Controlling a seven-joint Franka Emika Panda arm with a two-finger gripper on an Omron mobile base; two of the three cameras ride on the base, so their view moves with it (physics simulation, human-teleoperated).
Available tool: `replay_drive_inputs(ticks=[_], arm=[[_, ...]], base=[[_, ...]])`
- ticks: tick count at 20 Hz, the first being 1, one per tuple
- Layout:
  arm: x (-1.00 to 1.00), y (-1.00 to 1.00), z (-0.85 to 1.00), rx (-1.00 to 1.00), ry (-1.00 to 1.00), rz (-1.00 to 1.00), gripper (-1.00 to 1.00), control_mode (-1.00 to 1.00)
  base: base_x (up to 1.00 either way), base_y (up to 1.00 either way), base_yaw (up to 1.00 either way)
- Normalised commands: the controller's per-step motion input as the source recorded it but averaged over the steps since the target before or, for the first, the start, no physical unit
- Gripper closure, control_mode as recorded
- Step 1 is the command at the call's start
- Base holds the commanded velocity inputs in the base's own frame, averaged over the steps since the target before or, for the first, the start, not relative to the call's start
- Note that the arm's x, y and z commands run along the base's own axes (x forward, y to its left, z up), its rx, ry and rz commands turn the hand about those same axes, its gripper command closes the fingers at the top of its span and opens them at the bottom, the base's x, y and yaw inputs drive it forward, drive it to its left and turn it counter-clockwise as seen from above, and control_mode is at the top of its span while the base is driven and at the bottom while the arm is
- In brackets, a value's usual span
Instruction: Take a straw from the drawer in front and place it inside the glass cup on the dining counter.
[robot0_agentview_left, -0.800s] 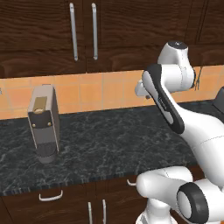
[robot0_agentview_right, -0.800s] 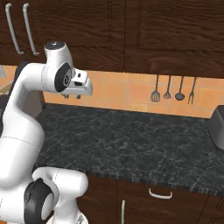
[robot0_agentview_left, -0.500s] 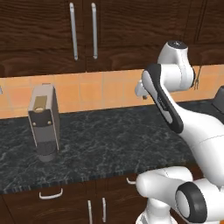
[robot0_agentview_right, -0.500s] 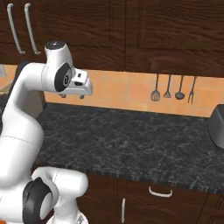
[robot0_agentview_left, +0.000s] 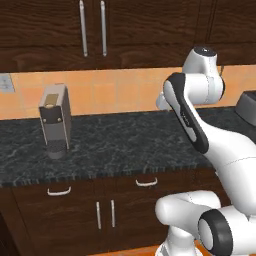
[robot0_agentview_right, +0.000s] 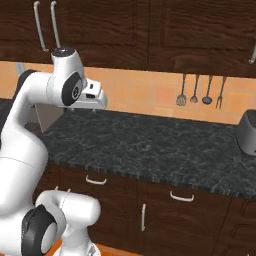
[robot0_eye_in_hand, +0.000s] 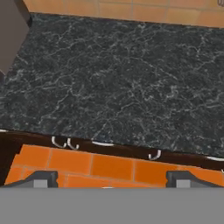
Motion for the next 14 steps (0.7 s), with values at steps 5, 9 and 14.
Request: replay_drive_inputs(ticks=[5,9,14], arm=[[0.0,0.0,0.0,0.0,0.0,0.0,-1.0,1.0],[0.0,0.0,0.0,0.0,0.0,0.0,-1.0,1.0],[0.0,0.0,0.0,0.0,0.0,0.0,-1.0,1.0]], base=[[0.0,-0.67,0.59],[0.0,-0.68,0.66],[-0.09,-0.76,0.65]])
